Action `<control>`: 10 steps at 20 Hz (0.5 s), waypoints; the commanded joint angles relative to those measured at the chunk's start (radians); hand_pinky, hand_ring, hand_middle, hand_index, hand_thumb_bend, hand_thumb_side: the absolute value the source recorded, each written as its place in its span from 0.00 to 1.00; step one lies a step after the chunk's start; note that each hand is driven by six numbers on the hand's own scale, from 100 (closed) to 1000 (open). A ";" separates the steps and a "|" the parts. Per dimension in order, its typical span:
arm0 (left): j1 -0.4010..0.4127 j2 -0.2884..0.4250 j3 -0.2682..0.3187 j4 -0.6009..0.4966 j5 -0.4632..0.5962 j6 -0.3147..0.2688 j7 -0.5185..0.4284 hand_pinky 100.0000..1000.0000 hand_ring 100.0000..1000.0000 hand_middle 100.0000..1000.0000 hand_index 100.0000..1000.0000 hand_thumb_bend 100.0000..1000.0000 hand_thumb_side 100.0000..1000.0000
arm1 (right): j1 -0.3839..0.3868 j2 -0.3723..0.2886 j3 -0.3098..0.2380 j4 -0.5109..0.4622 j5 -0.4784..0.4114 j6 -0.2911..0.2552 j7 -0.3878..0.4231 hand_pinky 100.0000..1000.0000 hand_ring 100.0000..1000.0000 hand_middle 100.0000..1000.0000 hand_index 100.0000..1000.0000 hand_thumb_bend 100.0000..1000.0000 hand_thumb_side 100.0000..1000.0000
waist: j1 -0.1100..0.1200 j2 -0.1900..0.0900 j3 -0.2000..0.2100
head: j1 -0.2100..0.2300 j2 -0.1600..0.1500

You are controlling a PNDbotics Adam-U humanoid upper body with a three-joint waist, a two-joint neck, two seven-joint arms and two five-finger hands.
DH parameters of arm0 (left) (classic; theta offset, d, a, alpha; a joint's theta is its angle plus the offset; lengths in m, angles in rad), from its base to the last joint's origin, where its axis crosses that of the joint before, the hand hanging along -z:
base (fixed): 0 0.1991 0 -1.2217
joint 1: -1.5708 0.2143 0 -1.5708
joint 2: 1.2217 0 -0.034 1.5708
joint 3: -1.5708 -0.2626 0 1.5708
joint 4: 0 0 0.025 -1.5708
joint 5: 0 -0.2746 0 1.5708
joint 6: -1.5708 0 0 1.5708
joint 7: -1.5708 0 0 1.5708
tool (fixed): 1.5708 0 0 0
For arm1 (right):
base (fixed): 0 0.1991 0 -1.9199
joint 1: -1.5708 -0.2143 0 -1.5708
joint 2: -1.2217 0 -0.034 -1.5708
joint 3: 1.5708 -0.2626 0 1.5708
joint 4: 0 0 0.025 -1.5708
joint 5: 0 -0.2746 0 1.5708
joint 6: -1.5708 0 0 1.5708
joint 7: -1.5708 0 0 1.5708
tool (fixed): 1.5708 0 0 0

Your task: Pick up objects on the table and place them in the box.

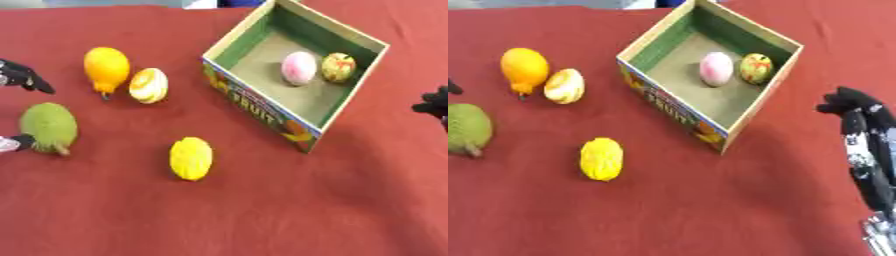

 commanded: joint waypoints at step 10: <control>-0.032 -0.014 0.006 0.083 0.015 0.014 -0.040 0.83 0.79 0.75 0.85 0.24 0.00 | -0.008 0.004 -0.005 -0.015 -0.012 0.008 0.004 0.83 0.67 0.67 0.81 0.00 0.71 | -0.004 -0.012 -0.004 | 0.009 -0.009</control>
